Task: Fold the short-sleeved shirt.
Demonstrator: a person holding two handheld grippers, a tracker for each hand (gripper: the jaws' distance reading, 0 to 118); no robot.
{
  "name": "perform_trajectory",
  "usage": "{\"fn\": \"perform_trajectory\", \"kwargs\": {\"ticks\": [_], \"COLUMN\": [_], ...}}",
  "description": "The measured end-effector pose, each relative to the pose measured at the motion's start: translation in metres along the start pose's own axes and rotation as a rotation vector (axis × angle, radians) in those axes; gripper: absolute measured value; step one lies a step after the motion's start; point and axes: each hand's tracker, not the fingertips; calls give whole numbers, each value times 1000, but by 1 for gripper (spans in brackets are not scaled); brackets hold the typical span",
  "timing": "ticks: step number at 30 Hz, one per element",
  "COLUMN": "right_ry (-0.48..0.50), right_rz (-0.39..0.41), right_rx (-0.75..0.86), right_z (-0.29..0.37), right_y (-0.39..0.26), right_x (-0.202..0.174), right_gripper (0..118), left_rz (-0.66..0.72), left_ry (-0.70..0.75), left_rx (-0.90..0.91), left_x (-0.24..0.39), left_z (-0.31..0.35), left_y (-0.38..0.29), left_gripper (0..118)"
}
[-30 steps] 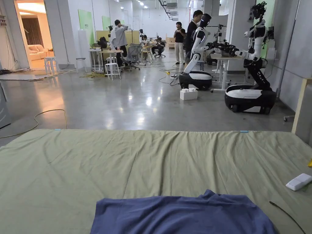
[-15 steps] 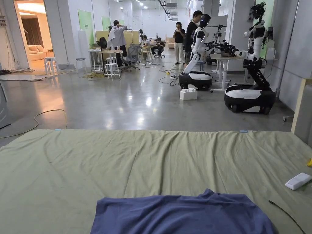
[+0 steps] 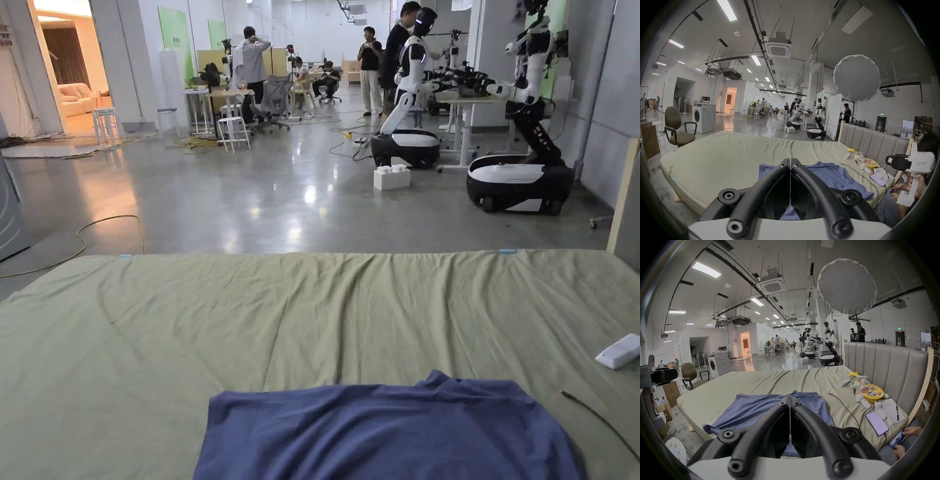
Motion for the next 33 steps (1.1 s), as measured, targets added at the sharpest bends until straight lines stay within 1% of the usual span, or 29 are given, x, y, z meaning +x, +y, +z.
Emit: {"fn": "perform_trajectory", "kwargs": {"ticks": [2, 6, 7, 8, 9, 10, 11, 12, 13, 14, 15, 17, 18, 21, 23, 24, 25, 26, 27, 28, 29, 30, 32, 33], "right_ry": [5, 5, 7, 8, 6, 1, -5, -10, -14, -19, -18, -16, -16, -26, -32, -37, -42, -47, -51, -54, -60, -67, -76, -81], "right_rz": [-24, -50, -57, -63, -66, -66, -66, -65, -68, -75, -87, -121, -126, -120, -114, -110, -106, -98, -94, -93, -90, -91, -104, -113], "right_rx": [-7, -39, -52, -65, -73, -83, -94, -102, -108, -116, -125, -146, -149, -166, -176, -182, -184, -183, -185, -188, -193, -198, -203, -205], "right_z": [0, 0, 1, 1, 1, 1, 1, 1, 1, 1, 0, -3, -3, -2, -1, 0, 1, 3, 4, 5, 5, 6, 6, 5], "right_y": [-3, -13, -15, -17, -19, -20, -21, -23, -24, -25, -26, -29, -30, -31, -34, -34, -34, -34, -35, -36, -37, -38, -41, -43], "right_x": [3, 10, 12, 14, 16, 15, 16, 16, 17, 17, 17, 19, 19, 19, 21, 21, 22, 21, 21, 21, 22, 24, 28, 31], "right_gripper": [1, 1, 1, 1, 1, 1, 1, 1, 1, 1, 1, 1, 1, 1, 1, 1, 1, 1, 1, 1, 1, 1, 1, 1], "left_rz": [-23, 0, 3, 18, 26, 67, 110, 143, 178, 204, 226, 192, 184, 216, 193, 187, 191, 190, 187, 196, 189, 154, 107, 124], "left_ry": [23, 10, 27, 51, 73, 67, 51, 26, 18, 15, 13, 78, 91, 70, 50, 71, 80, 68, 64, 52, 43, 31, 56, 56], "left_rx": [-11, -50, -62, -114, -176, -267, -359, -342, -383, -352, -359, -427, -453, -496, -491, -519, -528, -513, -509, -518, -521, -536, -576, -571], "left_x": [-7, -30, -37, -48, -58, -66, -76, -85, -91, -100, -106, -117, -121, -129, -131, -131, -131, -130, -130, -126, -122, -117, -115, -117], "left_z": [-2, -5, -6, -10, -15, -20, -26, -29, -30, -35, -42, -60, -67, -92, -103, -108, -110, -111, -114, -115, -116, -118, -124, -126], "left_y": [-6, -33, -40, -54, -65, -75, -85, -96, -108, -123, -134, -162, -173, -200, -212, -216, -218, -220, -220, -221, -222, -224, -226, -225], "left_gripper": [0, 1, 13, 29, 51, 73, 78, 78, 78, 78, 78, 78, 78, 76, 74, 72, 58, 41, 29, 21, 15, 13, 12, 12]}}
